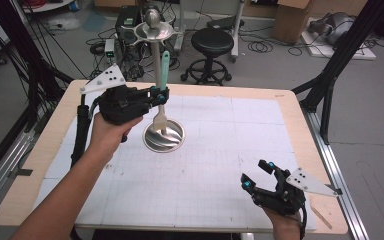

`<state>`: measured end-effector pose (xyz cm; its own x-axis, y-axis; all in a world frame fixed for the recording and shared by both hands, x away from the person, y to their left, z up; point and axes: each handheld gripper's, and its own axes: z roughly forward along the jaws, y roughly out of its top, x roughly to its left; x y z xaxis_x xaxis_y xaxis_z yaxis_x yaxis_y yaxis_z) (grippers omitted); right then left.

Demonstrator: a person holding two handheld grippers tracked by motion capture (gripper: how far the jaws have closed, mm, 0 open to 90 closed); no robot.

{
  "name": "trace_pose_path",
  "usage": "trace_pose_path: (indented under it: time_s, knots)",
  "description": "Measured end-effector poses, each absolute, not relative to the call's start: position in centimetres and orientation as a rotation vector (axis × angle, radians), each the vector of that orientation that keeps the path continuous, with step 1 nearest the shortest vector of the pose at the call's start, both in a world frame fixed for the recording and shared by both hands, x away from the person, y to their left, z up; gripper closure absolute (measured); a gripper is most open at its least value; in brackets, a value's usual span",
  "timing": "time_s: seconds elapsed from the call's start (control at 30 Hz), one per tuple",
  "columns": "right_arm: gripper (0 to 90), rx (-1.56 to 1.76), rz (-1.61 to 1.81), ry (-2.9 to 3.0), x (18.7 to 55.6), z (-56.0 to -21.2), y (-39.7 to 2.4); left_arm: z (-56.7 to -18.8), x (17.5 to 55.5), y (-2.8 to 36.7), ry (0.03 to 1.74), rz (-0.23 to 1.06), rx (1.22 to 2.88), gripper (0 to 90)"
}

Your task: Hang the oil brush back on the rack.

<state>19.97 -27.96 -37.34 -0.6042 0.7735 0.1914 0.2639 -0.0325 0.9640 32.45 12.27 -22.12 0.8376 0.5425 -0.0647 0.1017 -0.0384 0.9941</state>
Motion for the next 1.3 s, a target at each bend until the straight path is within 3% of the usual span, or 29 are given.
trace_pose_path:
  time_s: [1.2, 1.27, 1.3]
  knots:
    - [20.9, 1.072, 1.679, 1.844, 19.9, -37.3, -27.7, -22.8, 35.1, 12.3, 0.629, 0.412, 1.586, 83.5]
    - [20.9, 1.074, 1.682, 1.841, 19.9, -37.3, -27.8, -22.9, 35.0, 12.4, 0.625, 0.428, 1.585, 80.7]
    - [20.9, 1.081, 1.681, 1.841, 19.9, -37.3, -27.8, -23.1, 34.9, 12.4, 0.637, 0.429, 1.589, 74.3]
